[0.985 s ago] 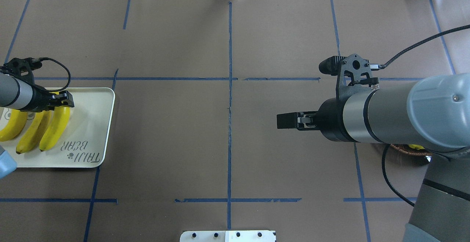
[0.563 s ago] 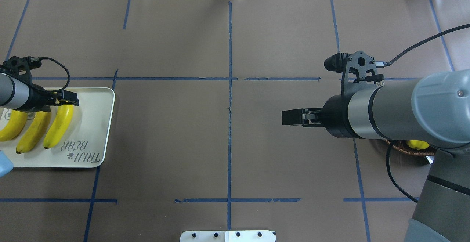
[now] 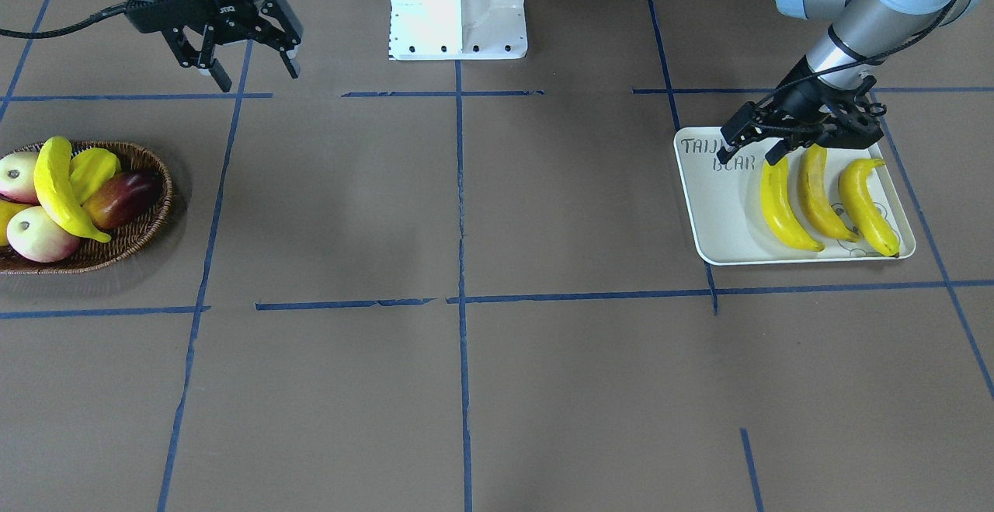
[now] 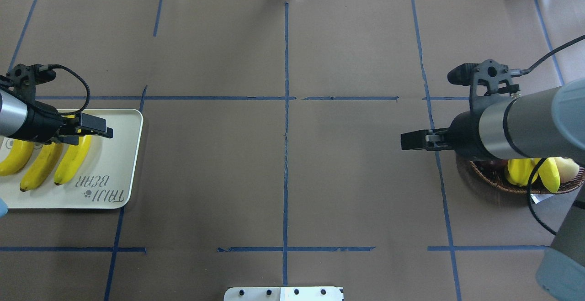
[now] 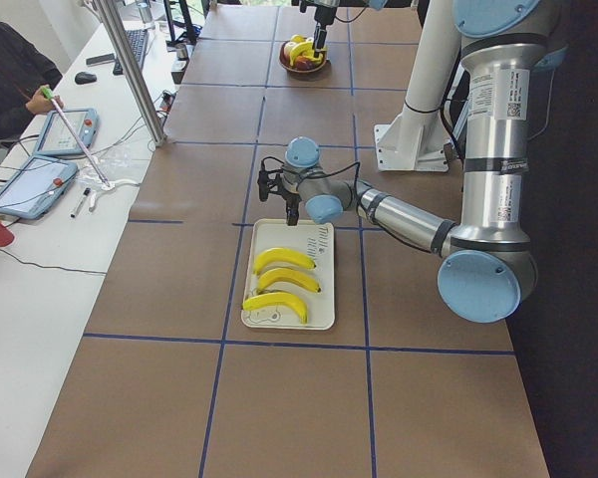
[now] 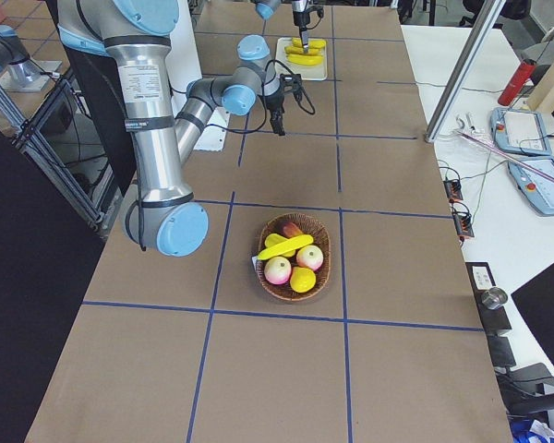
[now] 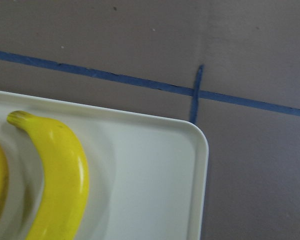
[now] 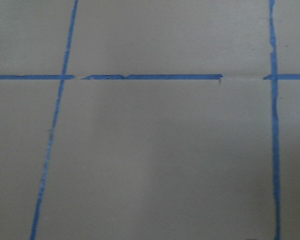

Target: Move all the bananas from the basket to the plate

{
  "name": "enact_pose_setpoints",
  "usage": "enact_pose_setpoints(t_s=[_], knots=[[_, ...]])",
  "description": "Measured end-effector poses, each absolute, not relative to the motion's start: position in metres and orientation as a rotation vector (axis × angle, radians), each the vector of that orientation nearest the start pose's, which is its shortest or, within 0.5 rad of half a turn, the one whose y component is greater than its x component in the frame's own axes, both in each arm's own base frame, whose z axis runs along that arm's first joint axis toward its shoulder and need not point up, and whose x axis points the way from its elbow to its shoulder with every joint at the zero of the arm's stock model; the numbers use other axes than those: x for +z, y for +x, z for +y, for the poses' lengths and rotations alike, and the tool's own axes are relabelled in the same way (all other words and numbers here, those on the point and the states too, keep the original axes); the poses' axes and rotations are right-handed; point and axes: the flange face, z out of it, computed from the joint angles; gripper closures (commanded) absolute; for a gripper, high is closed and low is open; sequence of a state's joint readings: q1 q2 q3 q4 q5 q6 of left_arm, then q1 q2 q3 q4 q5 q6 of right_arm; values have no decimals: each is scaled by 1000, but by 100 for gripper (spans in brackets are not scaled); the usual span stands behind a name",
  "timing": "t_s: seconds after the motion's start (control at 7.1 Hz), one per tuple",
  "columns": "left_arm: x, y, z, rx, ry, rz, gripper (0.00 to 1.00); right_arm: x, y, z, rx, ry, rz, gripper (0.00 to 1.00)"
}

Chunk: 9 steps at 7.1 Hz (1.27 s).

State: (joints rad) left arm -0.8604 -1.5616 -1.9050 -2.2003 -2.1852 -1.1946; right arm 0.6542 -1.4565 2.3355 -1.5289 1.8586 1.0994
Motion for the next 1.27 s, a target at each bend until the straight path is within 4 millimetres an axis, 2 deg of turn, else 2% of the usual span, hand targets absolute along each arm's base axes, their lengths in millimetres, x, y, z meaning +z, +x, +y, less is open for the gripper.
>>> enact_pose_setpoints(t_s=[0.28,0.7,0.99,1.27], knots=[[405,268,-430,-115,51,1123,0,307,-231,-366,-12,221,-859,0],[391,263,-448,-94,159,1105,0,389,-165,-395,-94,130,-822,0],[378,267,-453,-91,180,1118,0,441,-141,-412,-174,115,-801,0],[370,271,-457,-105,182,1126,0,496,-139,-417,-231,141,-847,0]])
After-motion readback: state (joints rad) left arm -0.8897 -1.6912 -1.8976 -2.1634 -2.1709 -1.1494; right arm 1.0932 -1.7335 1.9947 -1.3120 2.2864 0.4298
